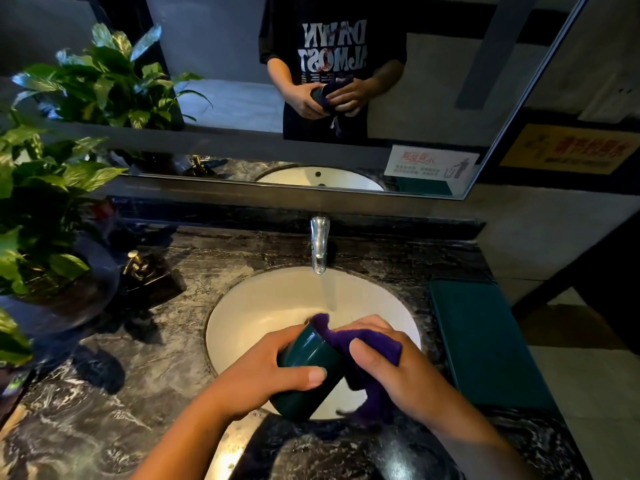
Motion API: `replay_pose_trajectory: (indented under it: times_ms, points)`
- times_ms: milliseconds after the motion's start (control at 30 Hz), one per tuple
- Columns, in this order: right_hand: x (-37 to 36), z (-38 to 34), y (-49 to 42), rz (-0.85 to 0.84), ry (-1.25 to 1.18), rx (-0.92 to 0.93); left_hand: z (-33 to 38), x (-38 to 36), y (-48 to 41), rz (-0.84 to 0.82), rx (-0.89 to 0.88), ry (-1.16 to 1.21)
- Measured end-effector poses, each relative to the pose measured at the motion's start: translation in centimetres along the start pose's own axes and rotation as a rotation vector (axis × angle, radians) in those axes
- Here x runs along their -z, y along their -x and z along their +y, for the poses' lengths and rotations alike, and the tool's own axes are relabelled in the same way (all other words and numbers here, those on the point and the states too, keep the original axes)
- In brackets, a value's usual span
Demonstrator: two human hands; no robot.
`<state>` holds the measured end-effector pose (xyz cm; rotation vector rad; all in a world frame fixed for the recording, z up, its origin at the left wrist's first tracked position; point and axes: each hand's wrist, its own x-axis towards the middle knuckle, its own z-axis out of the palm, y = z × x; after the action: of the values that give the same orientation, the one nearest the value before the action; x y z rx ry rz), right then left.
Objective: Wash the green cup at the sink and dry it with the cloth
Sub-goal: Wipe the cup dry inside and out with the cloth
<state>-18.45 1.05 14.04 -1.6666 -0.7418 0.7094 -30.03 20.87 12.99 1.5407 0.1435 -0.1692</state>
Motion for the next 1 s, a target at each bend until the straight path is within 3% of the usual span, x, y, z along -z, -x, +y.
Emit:
replay_pose_trajectory:
  times_ms: [67, 233, 433, 567, 733, 1000]
  points:
    - [-0.3, 0.6, 0.0, -0.032, -0.097, -0.117, -0.1, 0.2, -0.1, -0.010, 0.020, -0.046]
    - [0.2, 0.2, -0.5, -0.200, -0.011, -0.187, -0.6, -0.3, -0.2, 0.022, 0.031, -0.037]
    - [0.3, 0.3, -1.6, -0.240, 0.012, -0.313, -0.9, -0.7, -1.0, 0.058, 0.036, -0.135]
    - [-0.8, 1.1, -1.9, -0.139, -0.101, -0.427, -0.9, -0.8, -1.7, 0.101, 0.068, -0.353]
    - [-2.1, 1.6, -1.7, 0.008, -0.253, -0.514, -0.3, -0.3, -2.2, 0.041, 0.063, -0.613]
    - [-2.5, 1.1, -2.0, 0.251, -0.574, -0.586, 1.8, -0.1, -3.8, 0.038, -0.150, -1.229]
